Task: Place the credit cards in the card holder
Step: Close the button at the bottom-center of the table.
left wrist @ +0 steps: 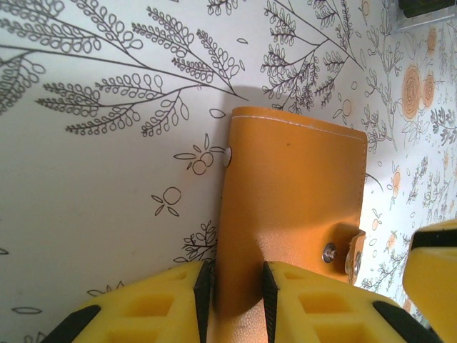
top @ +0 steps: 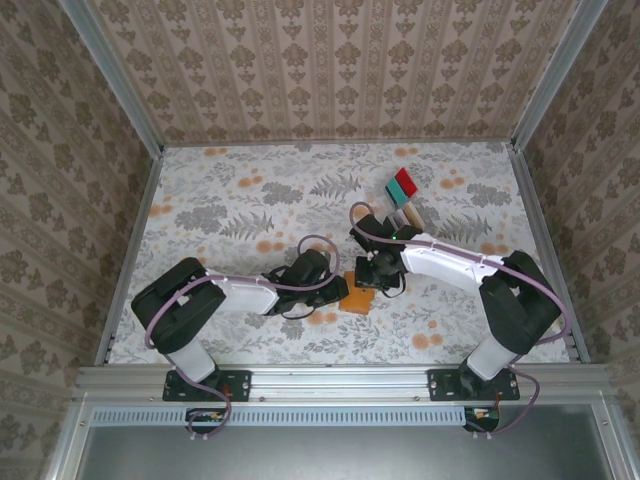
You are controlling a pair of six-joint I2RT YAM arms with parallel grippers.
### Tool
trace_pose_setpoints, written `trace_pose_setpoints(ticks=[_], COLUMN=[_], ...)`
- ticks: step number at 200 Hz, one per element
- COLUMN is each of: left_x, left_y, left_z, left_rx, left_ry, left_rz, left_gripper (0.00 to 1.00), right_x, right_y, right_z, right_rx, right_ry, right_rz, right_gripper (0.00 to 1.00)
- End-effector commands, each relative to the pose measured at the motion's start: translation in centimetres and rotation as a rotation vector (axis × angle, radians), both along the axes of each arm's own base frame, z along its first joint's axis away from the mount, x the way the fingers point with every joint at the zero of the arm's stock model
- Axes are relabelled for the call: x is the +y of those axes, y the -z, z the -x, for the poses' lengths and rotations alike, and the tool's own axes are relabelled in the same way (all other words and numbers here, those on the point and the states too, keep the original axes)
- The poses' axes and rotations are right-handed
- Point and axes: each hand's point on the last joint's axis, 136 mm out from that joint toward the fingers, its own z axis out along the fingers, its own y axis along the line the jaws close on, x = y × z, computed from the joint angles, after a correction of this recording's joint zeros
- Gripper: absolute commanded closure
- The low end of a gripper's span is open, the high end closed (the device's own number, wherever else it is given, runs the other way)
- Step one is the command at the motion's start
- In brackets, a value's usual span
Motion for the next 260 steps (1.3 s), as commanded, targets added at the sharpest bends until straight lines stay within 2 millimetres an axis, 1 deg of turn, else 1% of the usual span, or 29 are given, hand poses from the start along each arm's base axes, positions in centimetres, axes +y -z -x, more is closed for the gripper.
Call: trace_pose_setpoints(ticks=[1,30,53,65,77,92,109,143,175,191,234,260], left_x=[0.2,0.3,0.4,0.4,0.5,0.5,0.4,0.4,0.5,0.5,0.3,0.2], left_y=[0.2,0.2,0.2,0.2,0.2,0.2,0.3,0.3,0.4,0.4,0.4,0.3], left_z=[0.5,0.4,0.4,0.4,0.3,0.4,0.3,0.3,0.4,0.4,0.5,0.5], left_rx=[0.006,0.005,0.006,0.005,0.005,0.007,0.007,0.007,0.011,0.009,0.012,0.011], left_ry=[0.005,0.000,-0.005,-0.007,-0.009,-0.008,-0.007,-0.007,-0.008,-0.006,0.001,0.004], left_rz=[-0.010,-0.002,0.003,0.005,0.008,0.007,0.008,0.011,0.008,0.010,0.008,0.008], left_gripper=[0.72,0.72,0.71,0.72,0.72,0.72,0.72,0.72,0.71,0.71,0.71,0.71], right_x=[-0.2,0.4,-0.1,0.0,-0.1,-0.1,-0.1,-0.3,-0.5,-0.2,0.8,1.5], right_y=[0.2,1.0,1.7,1.9,2.1,2.1,2.1,1.8,1.0,0.5,-0.3,0.1], right_z=[0.0,0.0,0.2,0.4,0.5,0.5,0.5,0.5,0.4,0.3,0.1,0.1], right_rx=[0.010,0.028,0.049,0.053,0.057,0.056,0.052,0.042,0.015,-0.003,-0.027,-0.014], right_ry=[-0.019,-0.029,-0.032,-0.035,-0.035,-0.035,-0.037,-0.033,-0.027,-0.027,-0.028,-0.033], right_rz=[0.084,0.117,0.172,0.173,0.184,0.184,0.181,0.181,0.172,0.151,0.080,0.054], right_gripper=[0.69,0.68,0.68,0.68,0.69,0.74,0.80,0.88,0.96,1.00,1.00,1.00])
